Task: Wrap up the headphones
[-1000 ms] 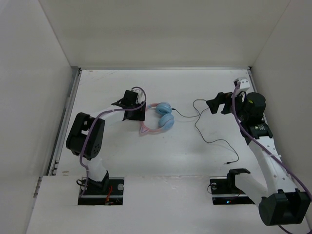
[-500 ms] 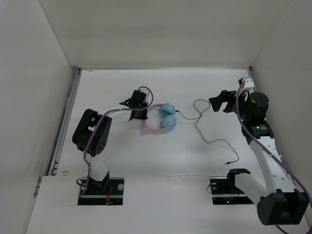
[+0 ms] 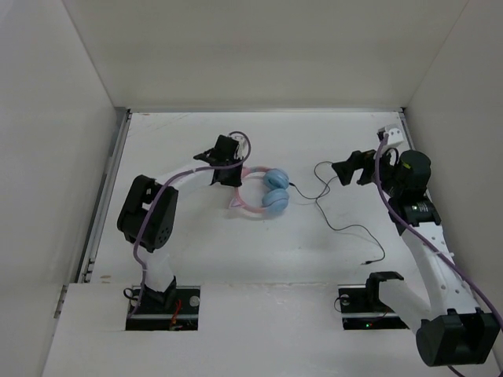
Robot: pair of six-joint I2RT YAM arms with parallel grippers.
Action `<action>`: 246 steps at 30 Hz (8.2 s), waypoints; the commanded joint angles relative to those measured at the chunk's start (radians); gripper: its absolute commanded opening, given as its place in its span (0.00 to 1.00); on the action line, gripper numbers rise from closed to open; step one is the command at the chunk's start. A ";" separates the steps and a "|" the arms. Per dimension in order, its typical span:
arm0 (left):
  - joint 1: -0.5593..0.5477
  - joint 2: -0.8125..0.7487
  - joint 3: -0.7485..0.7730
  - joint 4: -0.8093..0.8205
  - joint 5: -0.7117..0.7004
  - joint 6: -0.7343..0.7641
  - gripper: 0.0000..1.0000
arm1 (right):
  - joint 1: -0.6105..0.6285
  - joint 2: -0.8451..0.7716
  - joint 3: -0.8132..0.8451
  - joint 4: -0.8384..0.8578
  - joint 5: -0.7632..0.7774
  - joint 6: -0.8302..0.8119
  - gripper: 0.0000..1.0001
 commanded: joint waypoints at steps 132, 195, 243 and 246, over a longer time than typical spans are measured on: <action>-0.290 -0.346 0.810 -0.242 0.202 0.181 0.00 | 0.162 0.311 0.676 -0.164 0.195 -0.545 0.00; -0.431 -0.274 0.804 -0.250 0.329 0.111 0.00 | 0.105 0.350 0.802 -0.209 -0.163 -0.090 0.00; 0.083 -0.310 0.109 -0.261 -0.002 0.064 0.00 | 0.398 0.223 0.457 -0.386 0.632 -1.117 0.00; 0.071 -0.291 0.124 -0.262 -0.011 0.065 0.00 | 0.390 0.222 0.464 -0.352 0.604 -1.043 0.00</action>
